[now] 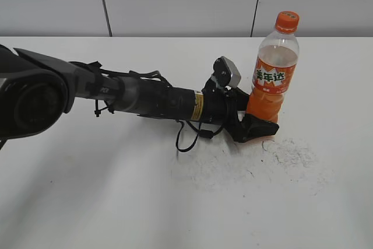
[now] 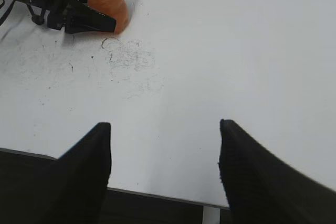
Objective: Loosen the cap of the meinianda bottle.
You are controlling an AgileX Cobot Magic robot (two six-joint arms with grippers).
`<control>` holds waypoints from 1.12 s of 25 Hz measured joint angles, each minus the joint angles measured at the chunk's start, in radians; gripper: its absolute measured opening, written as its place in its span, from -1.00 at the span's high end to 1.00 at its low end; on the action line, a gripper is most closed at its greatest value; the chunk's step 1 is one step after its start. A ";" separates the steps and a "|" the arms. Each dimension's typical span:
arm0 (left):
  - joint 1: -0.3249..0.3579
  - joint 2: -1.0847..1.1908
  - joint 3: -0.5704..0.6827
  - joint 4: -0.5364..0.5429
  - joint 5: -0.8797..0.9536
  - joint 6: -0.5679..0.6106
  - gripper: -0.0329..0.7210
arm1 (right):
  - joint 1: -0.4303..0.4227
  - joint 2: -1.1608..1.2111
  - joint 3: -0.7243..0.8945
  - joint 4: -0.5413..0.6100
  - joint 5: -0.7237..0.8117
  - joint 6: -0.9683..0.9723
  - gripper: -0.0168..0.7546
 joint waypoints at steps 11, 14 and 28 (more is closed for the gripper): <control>0.000 0.008 -0.001 -0.016 -0.041 0.000 -0.60 | 0.000 0.000 0.000 0.000 0.000 0.000 -0.28; 0.000 0.008 -0.001 0.000 -0.049 0.001 -0.60 | 0.000 0.000 0.000 0.000 0.000 0.000 -0.28; 0.000 0.007 -0.002 0.210 -0.211 0.001 -0.60 | 0.000 0.000 0.000 0.000 0.000 0.000 -0.28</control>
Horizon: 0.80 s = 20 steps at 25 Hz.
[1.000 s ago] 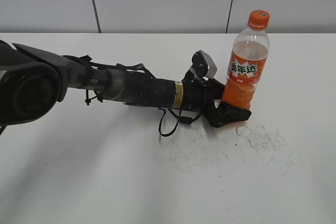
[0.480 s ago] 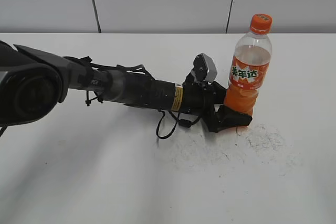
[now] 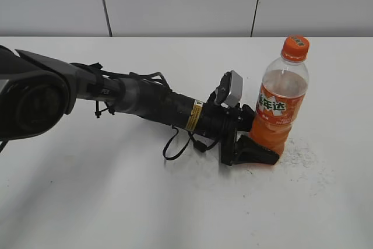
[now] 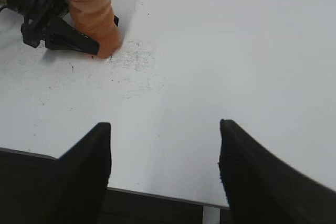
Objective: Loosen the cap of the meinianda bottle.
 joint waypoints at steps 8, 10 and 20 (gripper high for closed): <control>-0.003 0.000 0.000 0.067 -0.056 -0.001 -0.60 | 0.000 0.000 0.000 0.000 0.000 0.000 -0.28; -0.003 0.000 0.000 0.073 -0.060 -0.001 -0.60 | 0.000 0.000 0.000 0.000 0.000 0.000 -0.28; -0.004 0.000 0.000 0.077 -0.064 -0.001 -0.60 | 0.000 0.000 0.000 0.007 -0.008 0.000 -0.28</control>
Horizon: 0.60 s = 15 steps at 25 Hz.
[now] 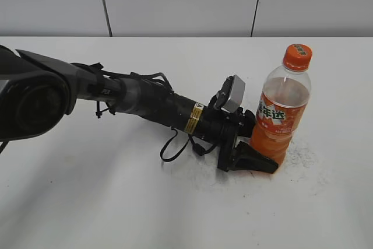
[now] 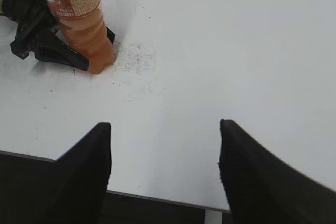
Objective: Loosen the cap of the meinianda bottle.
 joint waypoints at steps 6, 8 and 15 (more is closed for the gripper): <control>0.000 0.000 0.000 0.003 -0.001 0.000 -0.60 | 0.000 0.181 -0.048 0.152 -0.116 0.012 -0.28; 0.000 0.000 0.000 0.003 -0.002 0.000 -0.60 | 0.000 0.300 -0.075 0.246 -0.176 0.001 -0.28; 0.000 0.000 0.000 0.003 -0.002 0.000 -0.60 | 0.000 0.665 -0.266 0.500 -0.221 -0.145 -0.28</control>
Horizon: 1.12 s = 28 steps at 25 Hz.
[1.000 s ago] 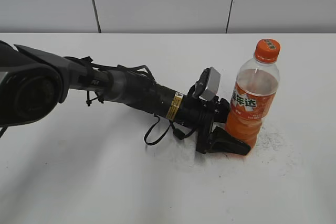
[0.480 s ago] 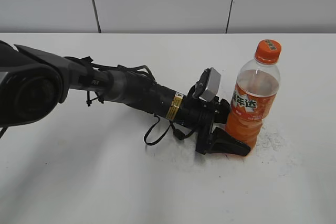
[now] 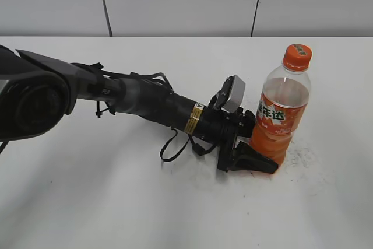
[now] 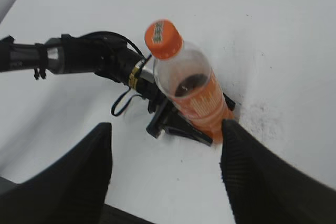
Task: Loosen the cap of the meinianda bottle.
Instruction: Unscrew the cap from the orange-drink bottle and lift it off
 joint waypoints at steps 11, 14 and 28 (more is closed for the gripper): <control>0.000 0.000 0.000 0.003 -0.003 0.000 -0.60 | 0.144 0.616 -0.600 -0.078 0.322 0.101 -0.28; 0.000 0.000 0.000 0.006 -0.004 0.000 -0.60 | 0.232 0.725 -0.727 -0.243 0.337 0.223 -0.28; 0.000 -0.002 0.000 0.017 -0.005 0.000 -0.60 | 0.302 0.852 -0.756 -0.394 0.344 0.363 -0.28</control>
